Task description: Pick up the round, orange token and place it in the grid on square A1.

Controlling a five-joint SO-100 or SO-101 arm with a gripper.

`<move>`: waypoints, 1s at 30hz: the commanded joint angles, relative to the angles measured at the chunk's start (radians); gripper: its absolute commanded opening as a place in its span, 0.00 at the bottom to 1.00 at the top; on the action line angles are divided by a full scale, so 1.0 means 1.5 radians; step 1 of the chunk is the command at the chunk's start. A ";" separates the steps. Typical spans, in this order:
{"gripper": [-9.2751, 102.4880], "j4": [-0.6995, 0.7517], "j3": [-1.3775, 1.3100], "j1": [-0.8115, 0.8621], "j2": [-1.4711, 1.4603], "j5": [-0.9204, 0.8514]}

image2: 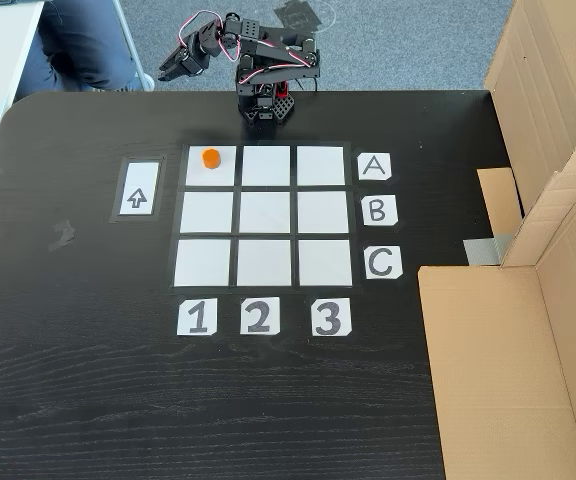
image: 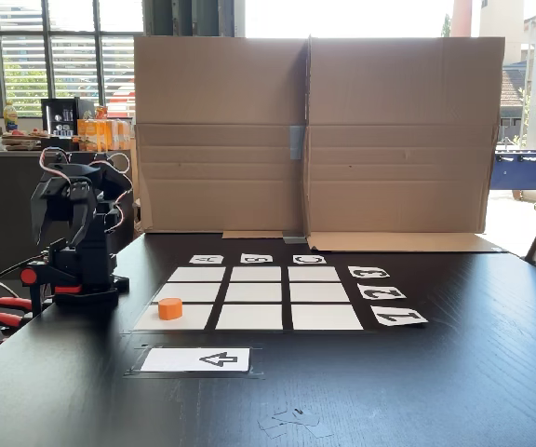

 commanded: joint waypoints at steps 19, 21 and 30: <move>0.08 -0.028 0.183 0.146 0.091 -0.004; 0.08 -0.018 0.183 0.146 0.092 -0.003; 0.08 0.100 0.183 0.146 0.180 -0.003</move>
